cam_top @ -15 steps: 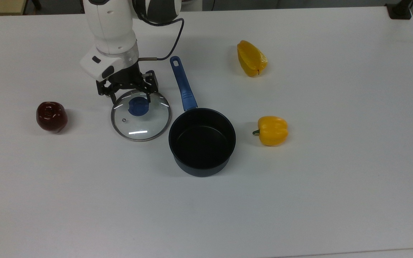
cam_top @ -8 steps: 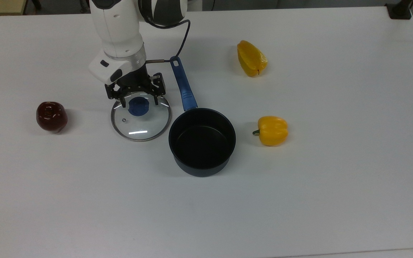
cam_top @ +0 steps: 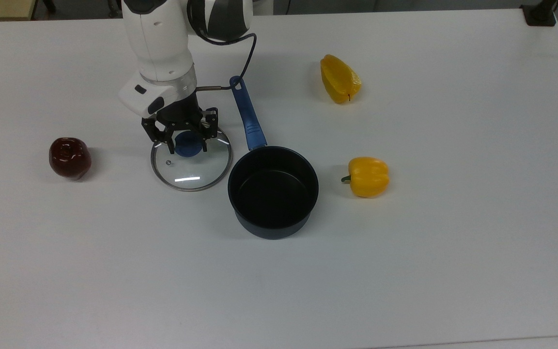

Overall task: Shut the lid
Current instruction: 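Close the gripper on the blue knob of the glass lid, then lift the glass lid and carry it over the saucepan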

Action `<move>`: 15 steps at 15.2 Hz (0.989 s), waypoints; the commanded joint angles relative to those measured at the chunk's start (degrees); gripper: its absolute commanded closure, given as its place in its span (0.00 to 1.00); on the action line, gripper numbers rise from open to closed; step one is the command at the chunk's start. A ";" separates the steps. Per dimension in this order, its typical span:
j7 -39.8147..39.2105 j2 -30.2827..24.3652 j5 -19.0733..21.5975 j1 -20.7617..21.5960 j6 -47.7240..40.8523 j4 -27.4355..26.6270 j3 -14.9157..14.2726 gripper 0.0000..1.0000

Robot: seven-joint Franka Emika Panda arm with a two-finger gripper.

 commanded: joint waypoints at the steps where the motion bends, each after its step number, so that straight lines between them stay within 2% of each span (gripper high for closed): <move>1: -1.87 -0.92 1.06 -0.38 -2.08 0.07 0.18 0.32; 4: -1.79 -2.15 0.98 -0.73 -5.88 0.77 0.18 0.54; 6: -0.99 -2.33 0.98 -0.64 -9.47 3.04 0.09 0.58; 11: 3.39 -1.98 0.19 -0.64 -16.33 11.39 -0.17 0.59; 15: 5.25 -1.54 -1.91 2.68 -17.31 18.33 -0.17 0.59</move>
